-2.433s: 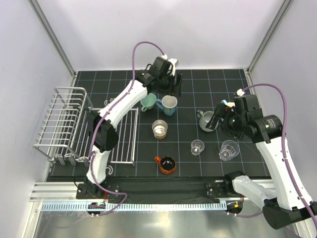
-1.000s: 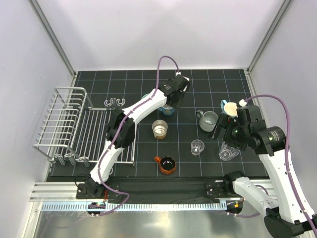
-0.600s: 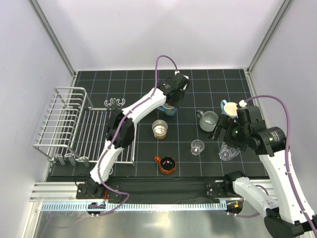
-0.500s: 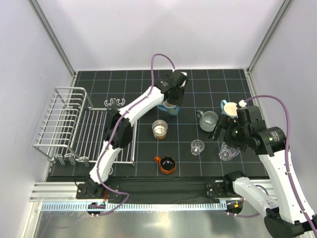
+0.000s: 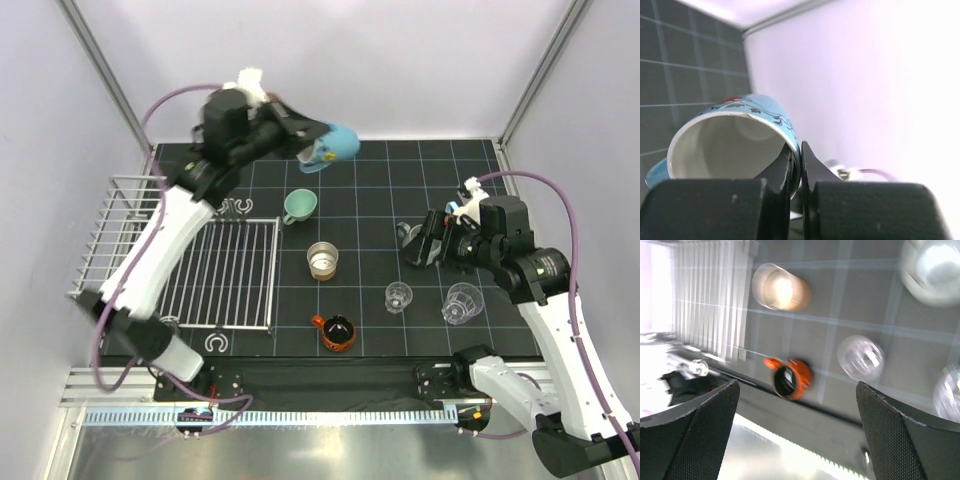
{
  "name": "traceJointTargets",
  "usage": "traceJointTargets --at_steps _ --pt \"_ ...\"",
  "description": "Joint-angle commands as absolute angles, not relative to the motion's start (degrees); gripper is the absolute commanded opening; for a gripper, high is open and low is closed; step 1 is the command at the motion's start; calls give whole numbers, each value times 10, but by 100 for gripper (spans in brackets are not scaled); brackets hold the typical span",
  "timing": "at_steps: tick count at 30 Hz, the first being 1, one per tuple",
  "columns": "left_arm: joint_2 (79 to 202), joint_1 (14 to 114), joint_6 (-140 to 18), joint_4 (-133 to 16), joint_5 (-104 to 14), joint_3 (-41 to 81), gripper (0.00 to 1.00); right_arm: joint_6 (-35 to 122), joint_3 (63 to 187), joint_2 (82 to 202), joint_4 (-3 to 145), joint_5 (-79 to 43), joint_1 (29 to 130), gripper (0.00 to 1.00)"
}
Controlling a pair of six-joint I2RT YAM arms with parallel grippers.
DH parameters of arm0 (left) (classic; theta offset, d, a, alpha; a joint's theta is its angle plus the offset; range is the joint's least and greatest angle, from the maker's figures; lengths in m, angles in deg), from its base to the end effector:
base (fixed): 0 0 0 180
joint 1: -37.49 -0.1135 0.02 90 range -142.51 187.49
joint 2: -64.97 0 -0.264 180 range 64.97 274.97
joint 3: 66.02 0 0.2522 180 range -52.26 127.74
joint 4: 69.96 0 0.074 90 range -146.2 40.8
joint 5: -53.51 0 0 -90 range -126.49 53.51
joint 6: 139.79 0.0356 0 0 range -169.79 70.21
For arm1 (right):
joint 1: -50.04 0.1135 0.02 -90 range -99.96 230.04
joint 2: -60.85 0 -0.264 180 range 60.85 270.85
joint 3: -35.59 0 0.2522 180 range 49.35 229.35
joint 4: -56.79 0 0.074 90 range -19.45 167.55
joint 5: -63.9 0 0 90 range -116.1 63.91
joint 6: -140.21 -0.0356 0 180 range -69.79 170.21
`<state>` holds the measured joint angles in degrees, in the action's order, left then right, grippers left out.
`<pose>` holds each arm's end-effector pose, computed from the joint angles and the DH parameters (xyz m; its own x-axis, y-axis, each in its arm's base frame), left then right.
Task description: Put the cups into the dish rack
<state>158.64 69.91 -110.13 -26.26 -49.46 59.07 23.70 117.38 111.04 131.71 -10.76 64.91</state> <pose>0.2982 -0.1988 0.4853 -0.7037 -0.5562 -0.4420 0.1941 0.4480 -0.8727 0.1373 0.0462 0.3741 -0.7869 0.2364 -0.5700 -0.0919 0.8685 0.4872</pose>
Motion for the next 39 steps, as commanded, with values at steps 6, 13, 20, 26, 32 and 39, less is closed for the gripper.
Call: traceJointTargets --at_steps 6,13,20,26,32,39 --pt "1400 636 -1535 -583 -535 320 0 248 1109 1089 920 101 659 96" --pt "1336 637 -1716 -642 -553 246 0 165 1092 1159 682 191 694 96" --pt "1264 637 -1771 -638 -523 189 0 125 1105 1218 589 231 710 90" --pt "1254 639 -1785 -646 -534 173 0 58 1110 1293 468 264 731 79" --pt "1246 642 -1789 -653 -535 158 0 13 1141 1338 395 285 769 77" --pt "1239 642 -1799 -664 -542 144 0 8 1150 1353 370 258 800 73"
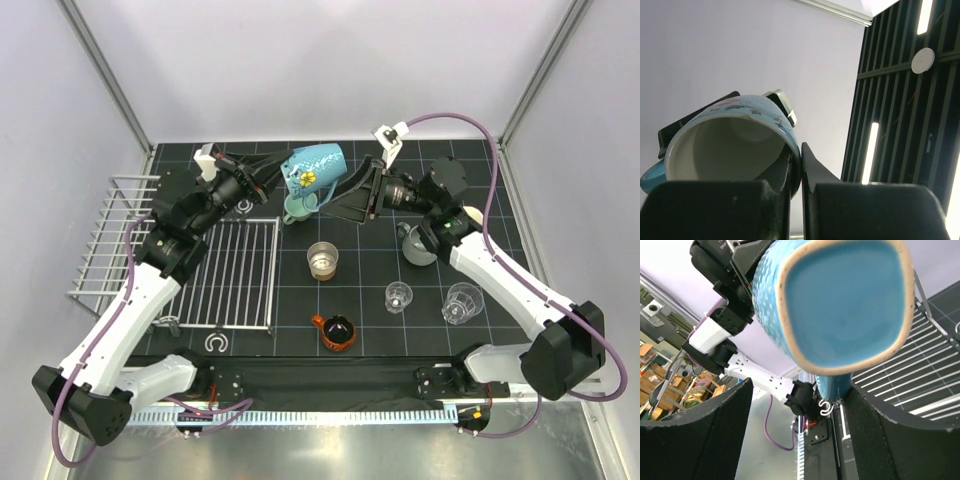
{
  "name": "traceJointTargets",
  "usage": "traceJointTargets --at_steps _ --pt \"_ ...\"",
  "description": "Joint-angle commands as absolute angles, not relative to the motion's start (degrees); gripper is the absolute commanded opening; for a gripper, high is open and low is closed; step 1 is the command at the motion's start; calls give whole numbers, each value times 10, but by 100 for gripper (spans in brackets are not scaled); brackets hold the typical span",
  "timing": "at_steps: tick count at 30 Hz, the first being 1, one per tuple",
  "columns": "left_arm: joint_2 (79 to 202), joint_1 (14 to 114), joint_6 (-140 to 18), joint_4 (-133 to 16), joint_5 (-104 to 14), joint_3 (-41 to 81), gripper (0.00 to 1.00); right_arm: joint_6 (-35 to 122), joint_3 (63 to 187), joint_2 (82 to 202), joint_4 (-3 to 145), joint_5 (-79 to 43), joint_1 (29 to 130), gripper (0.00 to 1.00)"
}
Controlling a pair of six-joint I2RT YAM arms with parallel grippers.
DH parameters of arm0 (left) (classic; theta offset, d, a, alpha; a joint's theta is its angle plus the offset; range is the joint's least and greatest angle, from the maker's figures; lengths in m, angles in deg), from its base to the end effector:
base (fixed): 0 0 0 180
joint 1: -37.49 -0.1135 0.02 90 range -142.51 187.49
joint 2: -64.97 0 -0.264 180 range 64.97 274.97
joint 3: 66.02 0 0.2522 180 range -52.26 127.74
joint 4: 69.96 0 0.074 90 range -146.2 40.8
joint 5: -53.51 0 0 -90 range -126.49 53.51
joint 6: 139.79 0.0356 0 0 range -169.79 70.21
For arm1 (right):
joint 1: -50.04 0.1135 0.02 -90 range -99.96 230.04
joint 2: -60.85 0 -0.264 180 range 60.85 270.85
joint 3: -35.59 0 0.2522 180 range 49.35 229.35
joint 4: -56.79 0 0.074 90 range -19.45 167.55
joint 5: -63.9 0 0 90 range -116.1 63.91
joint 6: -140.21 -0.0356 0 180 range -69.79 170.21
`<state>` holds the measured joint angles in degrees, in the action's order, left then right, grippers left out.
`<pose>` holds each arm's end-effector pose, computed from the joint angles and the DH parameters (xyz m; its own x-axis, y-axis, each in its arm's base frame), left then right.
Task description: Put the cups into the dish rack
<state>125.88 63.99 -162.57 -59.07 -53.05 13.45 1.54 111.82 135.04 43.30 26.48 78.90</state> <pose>0.2084 -0.1152 0.4389 -0.6737 -0.6516 0.3487 -0.1534 -0.3382 -0.9285 0.2423 0.1658 0.4021 -0.5686 0.2076 -0.7960 -0.8124 0.0105 0.5831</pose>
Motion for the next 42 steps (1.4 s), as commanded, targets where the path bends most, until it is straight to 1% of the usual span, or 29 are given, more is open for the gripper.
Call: traceJointTargets --at_steps 1,11,16,17,19,20,21,22,25,26,27,29,30,31,32,33,38,41,42 --pt "1240 642 -1800 -669 -544 140 0 7 1152 1357 366 256 804 72" --pt "1230 643 -1806 -674 -556 122 0 1 1188 1402 357 259 822 58" --pt "1220 643 -1806 -667 -550 115 0 -11 1183 1406 343 259 823 46" --pt "1218 643 -1803 -665 -551 115 0 -15 1183 1406 337 260 823 39" --pt "1218 643 -1799 -664 -554 115 0 -31 1183 1408 322 259 823 28" --pt "1218 643 -1797 -663 -556 116 0 -35 1183 1410 320 259 822 20" --pt "1219 643 -1789 -662 -562 116 0 -39 1186 1411 321 258 822 7" --pt "1219 643 -1786 -656 -566 116 0 -45 1187 1411 322 257 822 4" --pt "1214 643 -1773 -639 -573 112 0 -36 1183 1401 342 238 823 4" --pt "1211 643 -1770 -631 -574 108 5 -30 1178 1390 352 231 823 4" --pt "1203 643 -1766 -624 -573 100 24 -23 1176 1384 375 224 823 4" --pt "1193 643 -1750 -612 -564 89 52 1 1174 1365 399 208 823 4" --pt "1181 643 -1744 -606 -562 80 74 12 1174 1358 432 202 824 4" --pt "1174 643 -1732 -596 -560 76 83 23 1172 1350 449 195 824 4" --pt "1167 643 -1727 -577 -559 72 89 38 1168 1344 470 182 824 4" --pt "1155 643 -1721 -565 -558 62 98 44 1166 1329 483 177 823 4" --pt "1105 642 -1682 -498 -538 34 100 108 1177 1305 595 122 824 4" --pt "1071 639 -1634 -435 -505 44 100 167 1199 1306 719 86 825 4" --pt "1066 638 -1614 -408 -500 50 100 192 1204 1310 739 75 825 4"
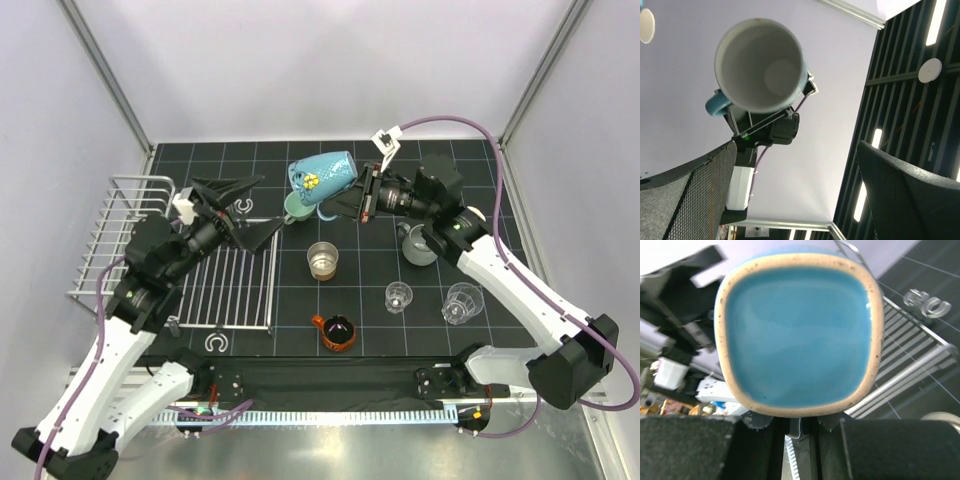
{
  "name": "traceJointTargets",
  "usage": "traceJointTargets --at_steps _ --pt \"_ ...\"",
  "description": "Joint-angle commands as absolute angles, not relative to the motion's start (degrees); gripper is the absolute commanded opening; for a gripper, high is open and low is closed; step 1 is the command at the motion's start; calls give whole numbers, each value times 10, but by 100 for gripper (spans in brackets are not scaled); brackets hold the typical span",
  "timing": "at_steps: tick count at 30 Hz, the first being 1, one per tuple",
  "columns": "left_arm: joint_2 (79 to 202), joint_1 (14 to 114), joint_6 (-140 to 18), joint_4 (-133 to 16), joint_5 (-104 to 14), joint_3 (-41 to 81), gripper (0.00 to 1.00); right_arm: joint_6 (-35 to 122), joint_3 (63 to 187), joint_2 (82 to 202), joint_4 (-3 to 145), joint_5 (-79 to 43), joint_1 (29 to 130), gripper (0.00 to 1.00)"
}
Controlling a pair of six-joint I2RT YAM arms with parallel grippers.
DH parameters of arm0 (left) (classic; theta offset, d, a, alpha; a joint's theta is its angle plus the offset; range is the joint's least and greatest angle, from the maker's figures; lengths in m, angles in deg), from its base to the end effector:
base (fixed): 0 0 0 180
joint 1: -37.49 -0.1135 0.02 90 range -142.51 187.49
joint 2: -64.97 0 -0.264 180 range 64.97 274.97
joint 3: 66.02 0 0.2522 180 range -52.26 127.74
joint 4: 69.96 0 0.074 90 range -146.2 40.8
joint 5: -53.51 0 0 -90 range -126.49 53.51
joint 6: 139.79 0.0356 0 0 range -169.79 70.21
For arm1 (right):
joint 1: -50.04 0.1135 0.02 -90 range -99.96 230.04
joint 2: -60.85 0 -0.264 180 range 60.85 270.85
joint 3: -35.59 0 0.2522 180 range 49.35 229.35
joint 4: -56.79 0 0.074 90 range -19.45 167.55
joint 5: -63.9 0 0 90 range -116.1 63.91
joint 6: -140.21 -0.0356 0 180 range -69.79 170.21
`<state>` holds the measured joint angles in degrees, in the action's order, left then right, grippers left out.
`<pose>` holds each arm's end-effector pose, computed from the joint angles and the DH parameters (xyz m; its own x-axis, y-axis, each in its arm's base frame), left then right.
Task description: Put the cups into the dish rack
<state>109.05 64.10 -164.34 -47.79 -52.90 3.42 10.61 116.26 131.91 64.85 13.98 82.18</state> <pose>0.1441 -0.0834 0.4112 -0.6409 -0.6548 0.4005 -0.2380 -0.3265 -0.9147 0.2284 0.1706 0.4080 -0.5892 0.2058 -0.7813 -0.7482 0.2262 0.6238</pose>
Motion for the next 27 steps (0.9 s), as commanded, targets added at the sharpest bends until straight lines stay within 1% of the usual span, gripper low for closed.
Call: traceJointTargets --at_steps 1,4,5,6,7,8,9,11,13,14,16,18,19,20,24,27 --pt "1061 636 -1595 -392 -496 58 99 201 1209 1314 755 63 825 4" --pt "1067 630 -1495 -324 -484 112 98 228 1233 1333 807 35 826 4" --pt "1078 629 -1461 -303 -482 152 98 233 1249 1353 834 28 827 4" --pt "1086 630 -1392 -283 -473 176 98 239 1257 1362 843 12 833 4" --pt "1095 629 -1347 -236 -470 201 98 256 1266 1374 855 3 837 4" --pt "1115 630 -1306 -212 -463 259 97 265 1283 1397 876 -9 845 4" --pt "1124 629 -1226 -185 -449 287 96 276 1294 1412 886 -18 858 4" --pt "1134 629 -1164 -115 -427 351 95 302 1332 1459 914 -45 871 4" --pt "1121 629 -1108 -86 -378 364 93 311 1363 1490 933 -70 892 4" --pt "1110 629 -1097 -65 -369 361 93 324 1398 1508 955 -79 900 4" --pt "1073 629 -1074 -43 -295 354 93 339 1459 1555 980 -120 933 4" --pt "1052 629 -1053 -13 -258 351 93 358 1499 1599 1011 -152 956 4" --pt "1039 629 -1041 3 -239 353 93 361 1540 1615 1022 -166 974 4" --pt "1036 630 -1025 19 -201 364 93 362 1562 1630 1045 -193 982 4" --pt "1029 629 -977 100 -130 395 93 371 1661 1709 1088 -252 1018 4" --pt "1022 629 -943 119 -100 413 93 374 1732 1763 1117 -302 1042 4"
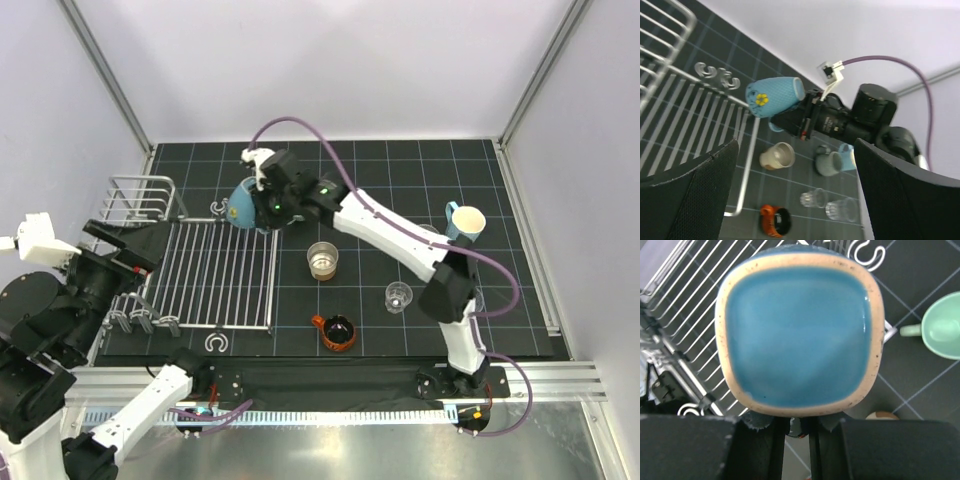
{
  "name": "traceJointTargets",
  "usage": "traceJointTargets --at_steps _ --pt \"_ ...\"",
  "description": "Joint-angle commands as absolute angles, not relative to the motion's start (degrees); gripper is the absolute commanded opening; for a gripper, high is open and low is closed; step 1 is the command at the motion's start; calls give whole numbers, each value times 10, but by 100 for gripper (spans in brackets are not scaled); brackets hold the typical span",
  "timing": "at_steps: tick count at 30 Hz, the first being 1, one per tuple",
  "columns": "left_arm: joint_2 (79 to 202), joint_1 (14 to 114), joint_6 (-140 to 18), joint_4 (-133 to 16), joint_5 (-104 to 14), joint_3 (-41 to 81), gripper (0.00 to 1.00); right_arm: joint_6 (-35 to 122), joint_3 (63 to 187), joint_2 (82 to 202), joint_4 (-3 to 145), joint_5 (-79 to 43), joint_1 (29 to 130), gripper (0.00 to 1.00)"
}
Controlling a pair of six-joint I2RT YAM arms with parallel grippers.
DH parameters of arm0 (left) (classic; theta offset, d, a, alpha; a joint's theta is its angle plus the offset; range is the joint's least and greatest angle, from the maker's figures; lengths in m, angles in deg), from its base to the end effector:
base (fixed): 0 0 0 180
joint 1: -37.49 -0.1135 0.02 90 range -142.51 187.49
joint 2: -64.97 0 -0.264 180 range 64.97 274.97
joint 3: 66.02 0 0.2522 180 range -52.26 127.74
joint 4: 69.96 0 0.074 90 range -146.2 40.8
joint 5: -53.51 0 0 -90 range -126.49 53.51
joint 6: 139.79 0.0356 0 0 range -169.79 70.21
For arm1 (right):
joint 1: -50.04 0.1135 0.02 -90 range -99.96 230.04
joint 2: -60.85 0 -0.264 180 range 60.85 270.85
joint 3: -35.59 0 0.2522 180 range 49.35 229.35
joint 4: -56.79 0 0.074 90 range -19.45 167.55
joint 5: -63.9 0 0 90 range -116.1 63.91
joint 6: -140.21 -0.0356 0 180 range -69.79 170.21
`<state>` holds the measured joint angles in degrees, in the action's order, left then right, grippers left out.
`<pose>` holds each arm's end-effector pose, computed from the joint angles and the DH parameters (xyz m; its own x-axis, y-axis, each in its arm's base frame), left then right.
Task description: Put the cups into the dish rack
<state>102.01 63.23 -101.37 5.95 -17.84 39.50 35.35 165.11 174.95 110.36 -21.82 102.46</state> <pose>0.0127 0.0065 0.4932 -0.1710 -0.7417 -0.6486 -0.0131 0.6599 -0.7512 0.2766 0.3638 0.3539 -0.5760 -0.3291 -0.7483 -0.7018 0.6684 0.2462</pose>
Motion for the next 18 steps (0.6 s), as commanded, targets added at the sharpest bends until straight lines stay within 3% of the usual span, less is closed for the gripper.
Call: traceJointTargets --at_steps 1,8,18 --pt "1021 629 -937 130 -94 416 93 375 1746 1777 1121 -311 1047 4" --pt "1016 629 -901 164 -81 444 93 388 1829 1857 1128 -402 1099 4" --pt "1012 629 -903 186 -122 453 93 398 1888 1953 1116 -429 1135 4"
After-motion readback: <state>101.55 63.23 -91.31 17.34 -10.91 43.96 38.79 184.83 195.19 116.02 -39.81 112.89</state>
